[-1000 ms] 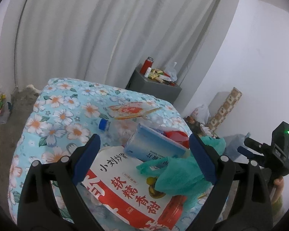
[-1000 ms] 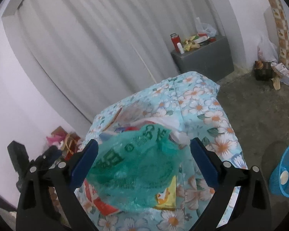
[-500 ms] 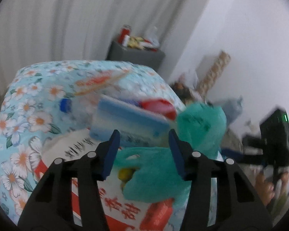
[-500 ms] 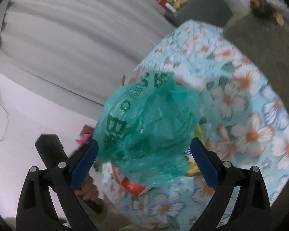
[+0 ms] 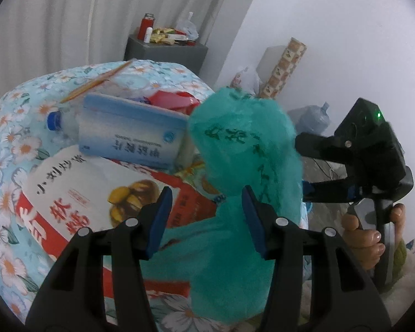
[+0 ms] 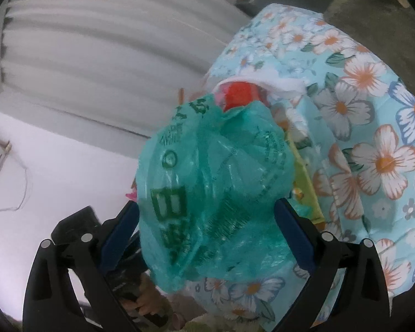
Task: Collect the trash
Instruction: 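Grasp the green plastic bag with the right tool while the left grasps it too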
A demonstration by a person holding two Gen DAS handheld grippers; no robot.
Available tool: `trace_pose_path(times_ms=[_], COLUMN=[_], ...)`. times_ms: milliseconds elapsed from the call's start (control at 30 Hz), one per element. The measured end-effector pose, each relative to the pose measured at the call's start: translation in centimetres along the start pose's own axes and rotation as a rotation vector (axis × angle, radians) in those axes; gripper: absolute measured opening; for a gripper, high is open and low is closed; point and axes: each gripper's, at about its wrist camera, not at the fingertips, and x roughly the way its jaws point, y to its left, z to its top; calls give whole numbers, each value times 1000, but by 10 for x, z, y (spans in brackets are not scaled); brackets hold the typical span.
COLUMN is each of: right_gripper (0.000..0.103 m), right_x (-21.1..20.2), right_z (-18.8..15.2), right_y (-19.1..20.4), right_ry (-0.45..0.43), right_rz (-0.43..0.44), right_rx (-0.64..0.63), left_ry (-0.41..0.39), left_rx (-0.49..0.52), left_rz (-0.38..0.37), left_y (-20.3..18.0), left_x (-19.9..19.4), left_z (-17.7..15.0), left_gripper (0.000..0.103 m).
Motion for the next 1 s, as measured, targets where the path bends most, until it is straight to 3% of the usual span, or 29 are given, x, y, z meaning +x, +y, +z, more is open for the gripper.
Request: trace_pose_path(times_ms=[300,733,800,867,1000], right_gripper=[96,96,93,80,66], right_x=[14,-3,-7,-11,-17], right_z=[-3,0,-1,0,4], right_y=[3,-2,-7,-14,-32], right_ry=[40,45,36,30,11], right_rz=[11,57,64,54,57], right_rx=[-22,-92,-80,-68,-17], left_ry=[40,43,43,47,65], left_rx=[31,89,104,106,120], left_rz=[-3,-30,-29,-35,-34], left_y=[-20,-51,-55,-58,-63], left_x=[11,22,24,27,33], left_z=[-8,-7,-6,-7,-10], left_gripper=[48,48,48,48,48])
